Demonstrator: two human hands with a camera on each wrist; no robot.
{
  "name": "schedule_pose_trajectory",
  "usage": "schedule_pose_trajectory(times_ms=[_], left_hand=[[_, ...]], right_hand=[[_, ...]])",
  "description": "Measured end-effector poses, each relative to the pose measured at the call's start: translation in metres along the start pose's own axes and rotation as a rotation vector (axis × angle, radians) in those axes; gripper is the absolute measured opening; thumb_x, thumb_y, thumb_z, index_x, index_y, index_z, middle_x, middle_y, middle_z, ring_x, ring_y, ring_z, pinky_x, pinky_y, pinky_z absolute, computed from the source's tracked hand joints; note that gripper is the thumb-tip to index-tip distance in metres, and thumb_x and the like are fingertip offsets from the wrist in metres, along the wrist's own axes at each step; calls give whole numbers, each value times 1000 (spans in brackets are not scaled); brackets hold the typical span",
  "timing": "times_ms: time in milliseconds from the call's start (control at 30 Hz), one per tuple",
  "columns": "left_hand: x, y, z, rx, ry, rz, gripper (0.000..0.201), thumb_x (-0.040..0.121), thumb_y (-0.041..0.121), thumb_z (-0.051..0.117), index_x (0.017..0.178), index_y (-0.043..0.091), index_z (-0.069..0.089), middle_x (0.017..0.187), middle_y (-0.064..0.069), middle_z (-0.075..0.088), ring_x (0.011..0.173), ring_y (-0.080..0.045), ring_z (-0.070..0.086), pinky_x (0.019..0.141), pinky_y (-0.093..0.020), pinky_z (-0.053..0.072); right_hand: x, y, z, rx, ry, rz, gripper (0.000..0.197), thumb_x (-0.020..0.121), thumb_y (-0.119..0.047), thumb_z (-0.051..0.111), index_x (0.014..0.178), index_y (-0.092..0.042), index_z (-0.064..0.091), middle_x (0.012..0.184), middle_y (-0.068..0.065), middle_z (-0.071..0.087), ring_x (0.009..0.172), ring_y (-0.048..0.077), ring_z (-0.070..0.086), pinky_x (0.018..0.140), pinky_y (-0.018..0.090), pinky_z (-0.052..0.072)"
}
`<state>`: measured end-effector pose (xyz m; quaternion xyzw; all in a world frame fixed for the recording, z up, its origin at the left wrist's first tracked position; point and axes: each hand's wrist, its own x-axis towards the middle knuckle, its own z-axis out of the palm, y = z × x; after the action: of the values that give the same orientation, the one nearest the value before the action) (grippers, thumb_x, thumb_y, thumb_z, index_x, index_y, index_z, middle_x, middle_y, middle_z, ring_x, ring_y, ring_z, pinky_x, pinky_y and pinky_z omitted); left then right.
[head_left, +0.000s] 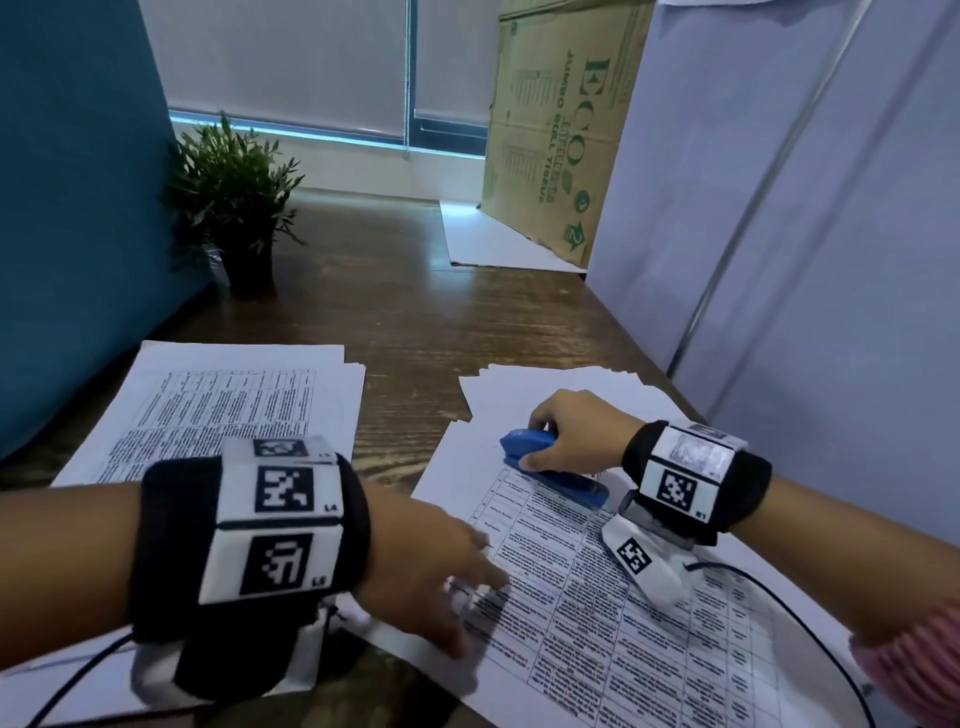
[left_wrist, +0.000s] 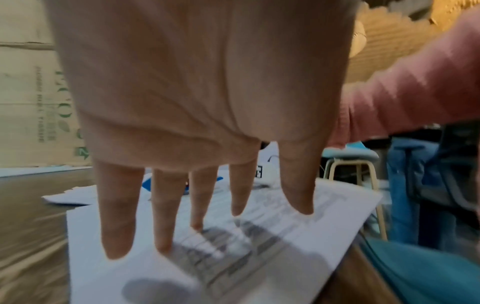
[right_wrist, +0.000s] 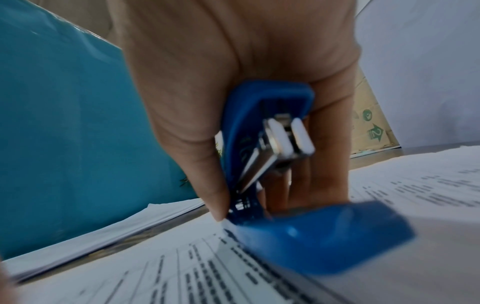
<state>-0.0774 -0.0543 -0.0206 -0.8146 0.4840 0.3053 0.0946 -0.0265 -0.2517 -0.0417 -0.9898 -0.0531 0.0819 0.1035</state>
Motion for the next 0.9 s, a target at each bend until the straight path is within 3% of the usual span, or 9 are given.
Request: schedule_pose_trajectory(times_ms=[100, 233, 300, 467, 633, 733, 800, 900], left_hand=[[-6, -6, -16, -72, 49, -1, 57, 93, 49, 47, 145, 35, 28, 146, 7, 42, 131, -14, 42, 109, -29, 32], [7, -21, -25, 102, 209, -77, 55, 95, 46, 43, 146, 31, 28, 143, 2, 44, 124, -16, 46, 104, -30, 39], [17, -25, -21, 184, 212, -128, 60, 94, 47, 45, 147, 31, 24, 147, -1, 37, 126, -19, 45, 102, -36, 42], [34, -26, -9, 225, -18, -152, 87, 85, 53, 56, 149, 37, -1, 159, -6, -5, 139, -29, 30, 109, -44, 35], [41, -30, -7, 309, -40, -141, 90, 85, 55, 54, 149, 34, -6, 158, -10, -10, 136, -34, 34, 104, -48, 40], [44, -32, -6, 321, -43, -127, 92, 84, 56, 55, 149, 34, -7, 158, -10, -9, 134, -35, 36, 103, -48, 41], [43, -34, -4, 309, -29, -119, 91, 84, 56, 55, 149, 35, -6, 158, -9, -8, 135, -35, 34, 104, -48, 40], [40, -35, -3, 303, -4, -106, 90, 84, 57, 53, 149, 36, -6, 158, -9, -6, 138, -34, 31, 105, -47, 39]], right_hand=[[2, -2, -1, -3, -2, 1, 29, 81, -36, 69, 90, -8, 70, 79, 2, 62, 67, 14, 51, 56, 23, 37], [6, -6, 0, 4, 0, 16, 34, 81, -37, 69, 91, -4, 70, 85, 9, 68, 69, 17, 54, 60, 26, 40], [7, -8, 0, 13, 4, 29, 36, 80, -36, 69, 91, -2, 70, 87, 12, 69, 68, 18, 54, 60, 27, 40], [8, -13, -1, 21, 4, 52, 41, 79, -35, 70, 89, 4, 69, 71, 10, 57, 64, 19, 49, 55, 26, 35], [11, -14, 0, 61, -7, 86, 36, 80, -34, 70, 74, 1, 67, 63, 6, 55, 56, 17, 48, 51, 24, 35], [15, -19, 2, 71, 9, 127, 43, 81, -34, 68, 53, -10, 47, 52, 1, 45, 47, 13, 41, 45, 23, 30], [18, -22, 2, 50, 9, 113, 39, 81, -34, 68, 58, -7, 52, 57, 5, 49, 50, 15, 43, 48, 25, 31], [19, -19, -1, 64, -19, 91, 36, 80, -36, 69, 80, 0, 68, 70, 8, 60, 59, 17, 50, 55, 26, 38]])
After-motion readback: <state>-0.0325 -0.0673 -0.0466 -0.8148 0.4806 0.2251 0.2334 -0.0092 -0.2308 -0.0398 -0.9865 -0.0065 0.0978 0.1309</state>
